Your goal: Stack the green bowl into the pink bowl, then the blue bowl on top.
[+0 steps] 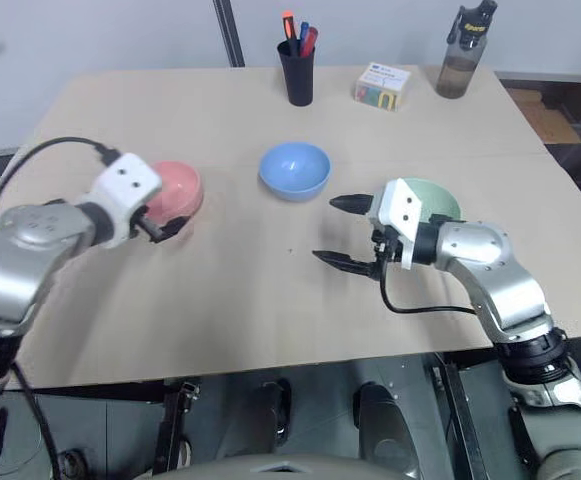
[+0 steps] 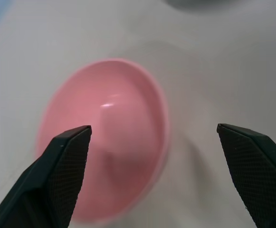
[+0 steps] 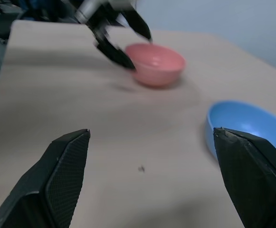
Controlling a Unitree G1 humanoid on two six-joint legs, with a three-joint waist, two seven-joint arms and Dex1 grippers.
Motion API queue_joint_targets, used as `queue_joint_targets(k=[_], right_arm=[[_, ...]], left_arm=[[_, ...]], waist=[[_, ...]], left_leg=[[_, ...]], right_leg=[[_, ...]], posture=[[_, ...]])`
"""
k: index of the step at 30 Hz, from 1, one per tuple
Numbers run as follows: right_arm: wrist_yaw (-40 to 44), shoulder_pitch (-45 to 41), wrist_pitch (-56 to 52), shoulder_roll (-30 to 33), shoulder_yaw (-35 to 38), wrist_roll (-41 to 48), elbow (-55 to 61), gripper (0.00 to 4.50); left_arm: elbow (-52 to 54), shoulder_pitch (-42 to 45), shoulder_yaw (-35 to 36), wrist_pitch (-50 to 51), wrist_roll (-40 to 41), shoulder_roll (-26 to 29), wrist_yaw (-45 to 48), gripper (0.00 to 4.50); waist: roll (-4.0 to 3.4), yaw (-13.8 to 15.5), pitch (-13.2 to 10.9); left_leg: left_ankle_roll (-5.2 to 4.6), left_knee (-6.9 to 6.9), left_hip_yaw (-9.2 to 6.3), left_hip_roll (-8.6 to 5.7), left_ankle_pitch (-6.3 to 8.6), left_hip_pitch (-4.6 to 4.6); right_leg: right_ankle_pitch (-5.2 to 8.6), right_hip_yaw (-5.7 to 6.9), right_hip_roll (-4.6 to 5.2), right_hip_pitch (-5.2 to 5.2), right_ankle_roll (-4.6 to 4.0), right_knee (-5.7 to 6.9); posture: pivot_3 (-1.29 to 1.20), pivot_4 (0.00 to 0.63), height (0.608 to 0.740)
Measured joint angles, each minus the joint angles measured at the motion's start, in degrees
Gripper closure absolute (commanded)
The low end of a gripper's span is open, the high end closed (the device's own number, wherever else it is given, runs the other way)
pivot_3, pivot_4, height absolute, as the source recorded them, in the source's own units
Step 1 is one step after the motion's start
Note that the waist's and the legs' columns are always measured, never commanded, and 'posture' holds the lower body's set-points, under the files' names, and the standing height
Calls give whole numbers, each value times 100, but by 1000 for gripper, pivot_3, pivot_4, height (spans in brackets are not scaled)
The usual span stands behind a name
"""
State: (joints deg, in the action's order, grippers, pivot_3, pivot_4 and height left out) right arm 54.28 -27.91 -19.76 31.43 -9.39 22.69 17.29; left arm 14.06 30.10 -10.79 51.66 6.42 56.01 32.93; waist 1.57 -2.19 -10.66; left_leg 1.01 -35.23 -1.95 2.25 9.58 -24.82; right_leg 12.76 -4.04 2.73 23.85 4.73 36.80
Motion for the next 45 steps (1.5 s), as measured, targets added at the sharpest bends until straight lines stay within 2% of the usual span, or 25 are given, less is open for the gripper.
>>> queue_joint_targets(k=[3, 5, 8, 9, 14, 18, 22, 25, 28, 31, 33, 34, 39, 44, 45], right_arm=[[31, -8, 13, -23, -38, -36, -3, 94], [32, 2, 16, -15, -39, -72, -4, 94], [29, 94, 34, 28, -35, -128, -1, 94], [27, 119, 34, 35, -33, -136, 0, 94], [-22, 244, 34, 105, 38, -176, 30, 94], [-105, 446, 35, 296, 276, -192, 89, 94], [-147, 641, 37, 459, 515, -196, 137, 94], [-222, 774, 35, 529, 615, -197, 181, 94], [-284, 872, 34, 550, 677, -196, 277, 94], [-354, 937, 9, 579, 770, -198, 293, 94], [-394, 945, -9, 582, 780, -201, 297, 94], [-399, 945, -9, 582, 779, -201, 299, 94], [-712, 991, -307, 673, 785, -371, 438, 94], [-1161, 858, -758, 814, 637, -928, 316, 94], [-1212, 750, -912, 816, 496, -1049, 194, 94]], left_arm=[[-423, 237, -364, 44, -225, -213, 4, 2338], [-669, 393, -517, 31, -373, -275, 19, 2911], [-941, 580, -563, -82, -595, -363, 84, 4292], [-969, 580, -563, -85, -622, -388, 97, 4482], [-895, 574, -477, -190, -457, -523, 438, 4482], [436, -70, -120, -652, 316, -197, 1588, 4482], [1062, -579, -110, -1321, 644, 3, 2367, 4482], [1136, -543, -212, -1724, 717, -266, 2623, 4482], [854, -295, -660, -2143, 538, -633, 2795, 4482], [393, -25, -998, -2413, 396, -941, 3037, 3519], [73, 198, -1121, -2580, 294, -1180, 3139, 2371], [57, 218, -1129, -2594, 281, -1199, 3142, 2131], [-19, 305, -981, -2577, 395, -1333, 3194, 30], [243, 160, -66, -2347, 913, -1440, 2916, 30], [367, -109, 514, -2483, 1372, -1686, 2870, 30]], waist=[[1, -5, -1], [3, -8, -1], [3, -1, -1], [3, -1, -1], [3, 4, -2], [3, -7, -2], [2, -3, -2], [2, 28, -2], [3, 40, -1], [3, 38, -1], [2, 31, -1], [2, 27, -1], [1, 6, -1], [1, -7, -1], [-3, -22, 1]], left_leg=[[0, -1, -2, 0, 0, 0], [-1, -2, -2, 1, -1, 1], [-1, -2, -2, 1, -1, 1], [0, -3, -2, 1, -1, 1], [0, -4, -2, 1, -1, -1], [0, -1, 1, 1, 0, -2], [-1, -3, 0, 5, -1, 7], [-1, -21, 0, 4, -1, 8], [-2, -38, 0, 1, -1, 5], [-2, -38, -2, 2, -1, 5], [-2, -38, -3, 2, -1, 5], [-2, -38, -3, 2, -1, 4], [-3, -37, -5, 2, -1, 3], [-3, -38, -4, 2, -1, 6], [-2, -38, 0, 3, -1, 8]], right_leg=[[0, 0, -2, 1, 0, 3], [0, 0, -2, 0, 0, 4], [0, 0, -1, -1, 0, 4], [0, 0, -1, -1, 0, 4], [-3, 0, -1, -1, -4, 5], [-11, -1, 3, 0, -23, 2], [1, -1, 0, -3, -44, 4], [10, 0, 1, -14, -29, 5], [14, -1, 1, -20, -20, 5], [13, -1, -1, -20, -20, 7], [14, -1, -2, -19, -19, 9], [14, -1, -2, -19, -19, 9], [13, -1, -2, -17, -19, 12], [14, -2, -2, -18, -19, 12], [13, -4, -1, -18, -19, 13]], posture=[[0, 150, 740], [0, 150, 740], [0, 150, 740], [0, 150, 740], [0, 150, 740], [0, 150, 740], [0, 150, 740], [0, 150, 740], [0, 150, 740], [0, 150, 740], [0, 150, 740], [0, 150, 740], [0, 150, 740], [0, 150, 740], [0, 150, 740]])
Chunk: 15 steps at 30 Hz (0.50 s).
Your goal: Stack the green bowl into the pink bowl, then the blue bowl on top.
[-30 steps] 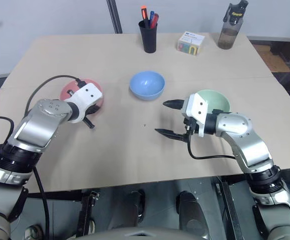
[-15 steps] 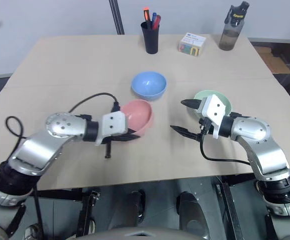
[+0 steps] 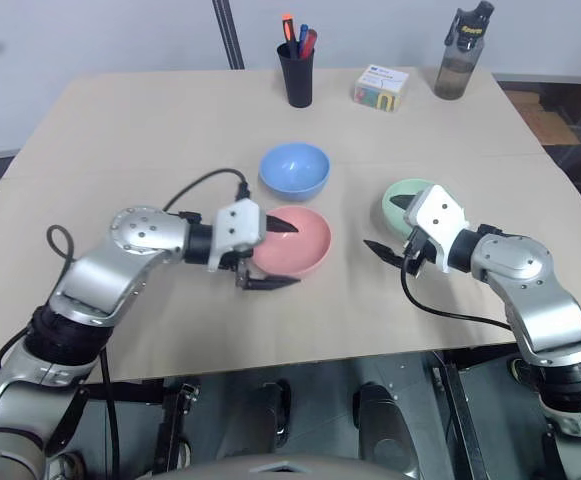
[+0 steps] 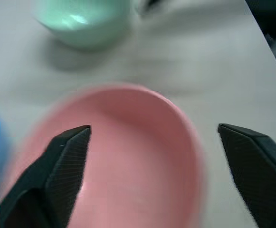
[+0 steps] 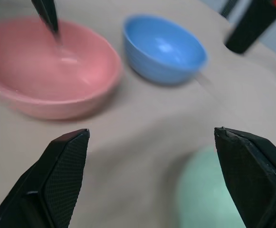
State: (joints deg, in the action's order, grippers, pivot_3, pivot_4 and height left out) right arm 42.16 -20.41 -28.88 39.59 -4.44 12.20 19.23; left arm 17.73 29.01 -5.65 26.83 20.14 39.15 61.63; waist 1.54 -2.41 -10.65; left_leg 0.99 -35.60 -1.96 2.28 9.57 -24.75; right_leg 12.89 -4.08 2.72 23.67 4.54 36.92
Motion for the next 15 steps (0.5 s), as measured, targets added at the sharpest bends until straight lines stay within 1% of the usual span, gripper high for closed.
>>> queue_joint_targets(k=[2, 3, 4, 5, 6, 7, 8, 9, 10, 11, 12, 13, 14, 15], right_arm=[[-21, -125, -123, -5, -164, -151, -225, 94], [-24, -142, -147, -4, -194, -190, -288, 94], [-27, -241, -213, -27, -306, -280, -503, 611], [-31, -305, -265, -49, -415, -380, -751, 864], [-30, -313, -282, -57, -434, -404, -810, 1336], [-15, -455, -321, -139, -567, -468, -984, 1905], [-10, -558, -322, -181, -642, -522, -1098, 2166], [-7, -588, -318, -188, -664, -539, -1137, 2657], [-1, -695, -245, -203, -739, -629, -1300, 2947], [-1, -746, -205, -206, -765, -705, -1434, 3420], [0, -763, -199, -207, -772, -734, -1509, 3786], [1, -774, -195, -208, -778, -750, -1555, 4010], [5, -799, -156, -216, -800, -790, -1623, 4425], [8, -823, -150, -216, -800, -801, -1630, 4487]], left_arm=[[231, -426, 518, -157, 338, -12, -15, 30], [265, -534, 645, -186, 390, 19, -20, 30], [337, -806, 963, -170, 528, 159, -30, 0], [364, -1007, 1301, -57, 737, 347, -3, 0], [373, -1022, 1372, -31, 785, 372, 3, 0], [467, -1130, 1582, 49, 993, 445, 16, 0], [540, -1175, 1666, 82, 1112, 460, 35, 0], [573, -1195, 1681, 98, 1158, 463, 40, 0], [680, -1318, 1743, 158, 1290, 515, 40, 0], [737, -1403, 1782, 208, 1388, 551, 38, 0], [774, -1451, 1833, 255, 1437, 555, 34, 0], [802, -1488, 1875, 277, 1485, 559, 26, 0], [894, -1606, 1971, 332, 1644, 583, -24, 0], [901, -1617, 1989, 351, 1683, 585, -34, 0]], waist=[[1, -13, 0], [0, -23, 0], [1, -25, 0], [0, -4, -1], [0, 18, -1], [0, 37, -1], [1, 47, -1], [1, 50, -1], [2, 45, 0], [1, 46, 0], [2, 44, 0], [2, 40, 0], [1, 26, 0], [1, 23, 0]], left_leg=[[0, 1, -1, 1, 0, -1], [0, 4, 2, 2, 0, 2], [0, 7, 0, 3, 0, 3], [0, 7, -3, 4, 0, 2], [0, 7, -4, 3, 0, 1], [0, 1, -2, 2, 0, -1], [0, -5, -2, -2, 0, -3], [0, -6, -2, -2, 0, -4], [0, -8, -1, -2, 0, -4], [0, -8, -2, -2, 0, -4], [0, -7, -3, -2, 0, -3], [0, -6, -3, -1, 0, -2], [0, -3, -3, 0, 0, -1], [0, -3, -3, 0, 0, 0]], right_leg=[[-5, 1, 0, 1, -6, -1], [-14, -1, 0, 2, -20, 0], [-14, -1, -2, 4, -20, 0], [-13, 1, -4, 4, -23, 2], [-12, 2, -4, 3, -23, 2], [-11, 3, -2, 0, -20, -1], [-9, 2, 2, -2, -16, -2], [-8, 2, 2, -3, -15, -3], [-9, 2, 3, -6, -16, -6], [-11, 2, 3, -6, -19, -6], [-13, 3, 2, -5, -23, -5], [-13, 3, 2, -5, -23, -4], [-13, 3, 1, -3, -23, -3], [-13, 3, 1, -3, -23, -2]], posture=[[0, 150, 740], [0, 150, 740], [0, 150, 740], [0, 150, 740], [0, 150, 740], [0, 150, 740], [0, 150, 740], [0, 150, 740], [0, 150, 740], [0, 150, 740], [0, 150, 740], [0, 150, 740], [0, 150, 740], [0, 150, 740]])
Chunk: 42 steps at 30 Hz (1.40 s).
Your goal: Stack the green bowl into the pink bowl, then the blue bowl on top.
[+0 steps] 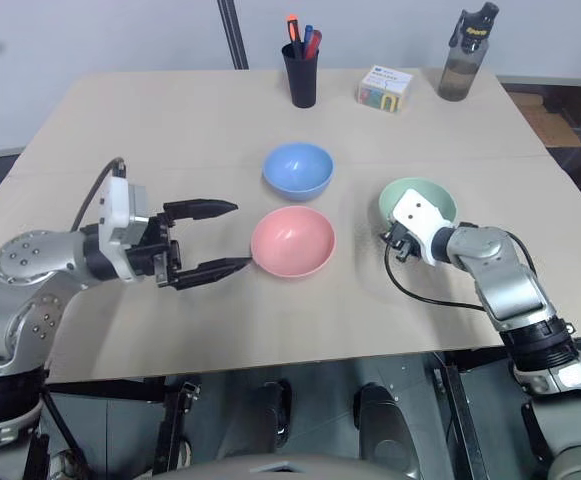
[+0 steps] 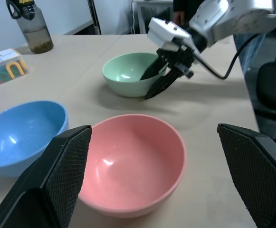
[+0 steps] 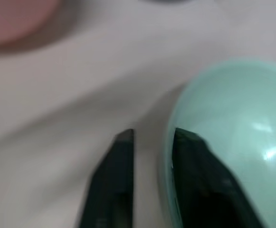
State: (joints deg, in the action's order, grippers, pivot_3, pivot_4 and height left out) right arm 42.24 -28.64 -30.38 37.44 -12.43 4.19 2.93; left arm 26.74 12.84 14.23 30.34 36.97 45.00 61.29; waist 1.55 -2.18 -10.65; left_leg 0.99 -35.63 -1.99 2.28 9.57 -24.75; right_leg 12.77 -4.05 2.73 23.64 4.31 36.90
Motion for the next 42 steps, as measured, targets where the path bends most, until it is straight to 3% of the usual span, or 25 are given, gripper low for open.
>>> queue_joint_targets(k=[5, 10, 15, 20, 21, 22, 25, 31, 36, 40, 42], right_arm=[[146, -49, 37, 55, -6, -27, 30, 4487], [848, -67, 45, 28, 216, 770, 1036, 4487], [1127, -383, -365, -628, 75, 1685, 1908, 4487], [1185, -838, -384, -1327, -748, 1613, 1570, 4487], [1209, -866, -344, -1397, -866, 1567, 1436, 3760], [1242, -886, -300, -1466, -977, 1503, 1251, 3503], [1277, -904, -187, -1524, -1042, 1363, 873, 2100], [1224, -917, -43, -1607, -783, 1400, 816, 152], [1248, -1544, 508, -1315, -108, 1387, 545, 152], [1325, -2556, 2250, -834, -186, 333, -1356, 152], [1132, -3131, 3615, -872, -536, -484, -3023, 152]], left_arm=[[177, -275, 294, 43, 319, 43, -38, 0], [217, -742, 740, 73, 611, 63, -182, 0], [242, -1118, 1074, 89, 794, 101, -250, 0], [229, -1202, 1111, -15, 722, 101, -353, 0], [229, -1187, 1110, -30, 716, 101, -367, 0], [228, -1183, 1110, -52, 707, 101, -395, 0], [218, -1181, 1108, -80, 697, 101, -444, 0], [222, -1222, 1103, -83, 705, 97, -556, 0], [233, -1384, 1116, -103, 712, 28, -665, 0], [232, -1429, 1174, -161, 720, 27, -683, 0], [234, -1477, 1237, -172, 757, 26, -731, 0]], waist=[[-1, -17, -1], [-4, -23, -2], [-3, -22, -2], [2, -13, 2], [2, -11, 1], [2, -1, 1], [2, 1, 1], [0, -19, 0], [0, -19, 0], [1, -20, 1], [0, -51, 0]], left_leg=[[0, 0, 2, 1, 0, -1], [0, 9, 1, 5, 0, 2], [0, 8, 3, 7, 0, 2], [1, 8, 3, 7, 0, 4], [1, 9, 2, 7, 0, 2], [2, 9, 3, 6, 0, 1], [2, 10, 4, 6, 1, -2], [2, 22, 4, 7, 0, 0], [2, 22, 5, 7, 0, 2], [2, 22, 9, 7, 0, 4], [3, 29, 14, 7, 0, 4]], right_leg=[[0, 0, -1, 2, 0, 1], [4, -1, -3, 5, 6, 1], [11, -1, -3, 5, 18, 1], [0, 0, -2, 6, -2, 0], [0, 0, -2, 7, -2, 0], [0, 0, -2, 7, -2, 0], [0, 0, -2, 8, -3, -4], [0, 0, -4, 14, -3, -2], [0, 0, -3, 14, -3, -3], [0, 0, -2, 13, -3, -9], [-1, -3, -2, 16, -4, -12]], posture=[[0, 150, 740], [0, 150, 740], [0, 150, 740], [0, 150, 740], [0, 150, 740], [0, 150, 740], [0, 150, 740], [0, 150, 740], [0, 150, 740], [0, 150, 740], [0, 150, 740]])
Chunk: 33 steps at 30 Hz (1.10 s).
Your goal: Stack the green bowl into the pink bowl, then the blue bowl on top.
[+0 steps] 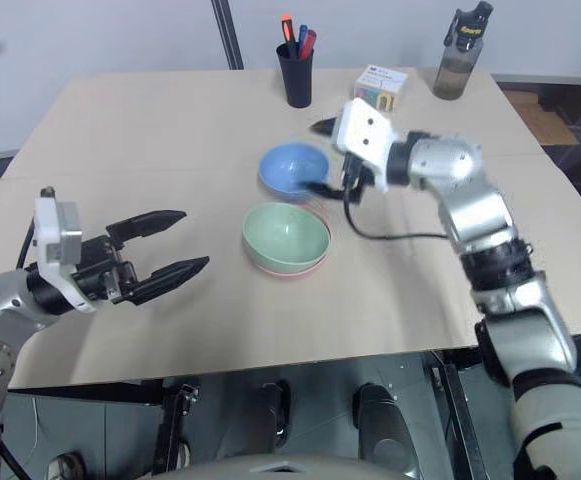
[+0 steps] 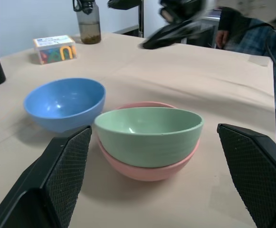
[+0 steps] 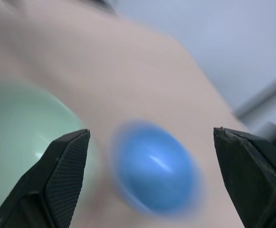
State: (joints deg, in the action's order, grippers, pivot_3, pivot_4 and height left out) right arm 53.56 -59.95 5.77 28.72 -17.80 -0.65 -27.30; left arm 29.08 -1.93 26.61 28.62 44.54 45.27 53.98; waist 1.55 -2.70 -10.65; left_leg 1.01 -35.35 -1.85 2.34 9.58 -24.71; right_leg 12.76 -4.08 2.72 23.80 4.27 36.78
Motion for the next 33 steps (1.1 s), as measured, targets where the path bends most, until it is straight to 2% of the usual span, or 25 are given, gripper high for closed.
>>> queue_joint_targets(k=[5, 7, 11, 13, 14, 15, 16, 19, 20, 21, 22, 23, 29, 32, 33], right_arm=[[-748, -771, 2156, -699, -781, -1368, -2697, 152], [-976, -902, 2577, -877, -960, -1680, -3181, 152], [-1953, -1378, 3215, -1335, -1404, -2584, -4185, 152], [-2222, -1503, 3309, -1472, -1517, -2821, -4401, 769], [-2271, -1529, 3320, -1506, -1536, -2868, -4447, 808], [-2398, -1575, 3361, -1604, -1590, -3035, -4578, 1536], [-2431, -1584, 3369, -1638, -1617, -3115, -4632, 1768], [-2509, -1615, 3372, -1671, -1647, -3306, -4794, 3138], [-2527, -1625, 3373, -1669, -1668, -3386, -4814, 3297], [-2529, -1630, 3373, -1669, -1675, -3424, -4823, 4028], [-2529, -1631, 3384, -1670, -1677, -3479, -4833, 4228], [-2530, -1632, 3397, -1669, -1677, -3499, -4852, 4420], [-2352, -1665, 3589, -1493, -1577, -3494, -4892, 4420], [-1874, -1744, 3704, -1266, -1233, -3137, -4869, 4420], [-1434, -1759, 3716, -1117, -916, -2774, -4754, 4420]], left_arm=[[159, -276, 196, 2, 102, -4, -129, 0], [241, -354, 291, 7, 177, -4, -177, 0], [524, -789, 726, 91, 333, -5, -353, 0], [647, -929, 854, 105, 420, -10, -435, 0], [674, -967, 890, 106, 436, -13, -446, 0], [805, -1088, 991, 114, 510, -38, -530, 0], [868, -1170, 1068, 115, 531, -58, -552, 0], [931, -1336, 1177, 117, 626, -65, -635, 0], [985, -1399, 1189, 117, 640, -66, -666, 0], [1005, -1404, 1191, 117, 650, -66, -678, 0], [1024, -1408, 1201, 115, 669, -66, -695, 0], [1030, -1413, 1210, 115, 677, -66, -698, 0], [1030, -1379, 1149, 88, 677, -72, -792, 0], [1014, -1301, 1093, 82, 668, -72, -796, 0], [1002, -1231, 1075, 72, 658, -72, -795, 0]], waist=[[0, -153, -4], [-1, -154, -5], [-4, -150, -8], [-4, -138, -8], [-4, -140, -8], [-4, -134, -8], [-5, -128, -8], [-5, -139, -8], [-6, -144, -9], [-6, -145, -9], [-6, -144, -9], [-7, -144, -9], [-8, -132, -10], [-9, -131, -11], [-9, -131, -11]], left_leg=[[1, 29, -1, 0, -1, -8], [1, 34, -3, 0, -1, -8], [2, 39, -5, 0, -1, -6], [5, 36, -7, 0, -2, -6], [5, 36, -7, 0, -2, -5], [6, 34, -8, -1, -3, -1], [7, 31, -9, -1, -4, -1], [7, 31, -9, -1, -4, 0], [7, 31, -9, -1, -4, 0], [7, 32, -9, -1, -4, 0], [7, 32, -10, -1, -4, 0], [7, 32, -10, -1, -4, 0], [7, 32, -9, -1, -4, -1], [7, 31, -9, -2, -4, -1], [7, 31, -9, -2, -4, -1]], right_leg=[[-11, -4, -1, 18, 14, 0], [-12, -4, -1, 21, 16, 2], [-1, -3, -1, 23, -4, 5], [1, -3, -1, 22, -8, 6], [1, -2, -1, 21, -8, 6], [1, -2, -1, 14, -9, 6], [1, -1, -1, 12, -10, 6], [1, -1, -1, 13, -10, 6], [1, -1, -1, 13, -10, 7], [1, -1, -1, 14, -10, 7], [1, -1, -2, 14, -10, 8], [1, -1, -2, 14, -10, 8], [1, -1, -2, 13, -10, 8], [1, -1, -2, 13, -9, 7], [1, -1, -2, 12, -9, 7]], posture=[[0, 150, 740], [0, 150, 740], [0, 150, 740], [0, 150, 740], [0, 150, 740], [0, 150, 740], [0, 150, 740], [0, 150, 740], [0, 150, 740], [0, 150, 740], [0, 150, 740], [0, 150, 740], [0, 150, 740], [0, 150, 740], [0, 150, 740]])
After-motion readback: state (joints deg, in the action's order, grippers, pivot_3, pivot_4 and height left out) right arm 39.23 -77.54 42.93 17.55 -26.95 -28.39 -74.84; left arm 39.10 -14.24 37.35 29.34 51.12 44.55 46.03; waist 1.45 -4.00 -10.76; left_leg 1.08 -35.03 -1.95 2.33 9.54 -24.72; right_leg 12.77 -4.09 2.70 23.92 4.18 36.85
